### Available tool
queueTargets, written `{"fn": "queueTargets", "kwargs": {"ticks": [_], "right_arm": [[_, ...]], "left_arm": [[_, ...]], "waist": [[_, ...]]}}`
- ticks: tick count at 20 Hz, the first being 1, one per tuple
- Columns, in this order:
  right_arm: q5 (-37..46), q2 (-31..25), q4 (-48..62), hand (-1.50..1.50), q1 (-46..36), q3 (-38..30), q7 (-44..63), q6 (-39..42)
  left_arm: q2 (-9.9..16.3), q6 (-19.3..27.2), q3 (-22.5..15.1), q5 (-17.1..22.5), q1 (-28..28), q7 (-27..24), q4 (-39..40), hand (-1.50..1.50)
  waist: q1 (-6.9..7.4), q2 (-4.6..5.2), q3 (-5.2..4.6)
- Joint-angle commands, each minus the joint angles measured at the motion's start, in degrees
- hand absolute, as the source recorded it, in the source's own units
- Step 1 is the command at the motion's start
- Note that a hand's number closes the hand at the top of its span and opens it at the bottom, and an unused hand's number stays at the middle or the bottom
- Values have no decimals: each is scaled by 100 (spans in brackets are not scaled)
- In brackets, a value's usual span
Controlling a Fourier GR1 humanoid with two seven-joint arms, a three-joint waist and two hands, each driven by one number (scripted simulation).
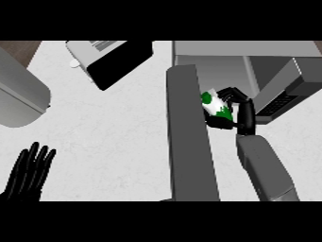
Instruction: Pick up the milk, place it into the microwave and close the microwave
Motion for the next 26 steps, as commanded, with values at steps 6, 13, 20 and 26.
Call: {"fn": "queueTargets", "kwargs": {"ticks": [6,13,20,26], "right_arm": [[595,-330,1684,150,-1380,-105,395,-1057],[754,-865,2449,150,-2040,-217,592,-1285],[915,-1023,2726,150,-2330,-239,926,-2417],[1244,-1364,3004,-150,-2298,13,955,-2509]], "left_arm": [[40,-251,165,198,-216,86,212,-150],[-64,-280,42,-46,-490,-79,557,-150],[19,101,-71,-548,-695,345,399,-150],[54,91,-31,-711,-751,125,452,-150]], "waist": [[139,61,5],[315,158,11],[459,239,25],[592,288,29]]}}
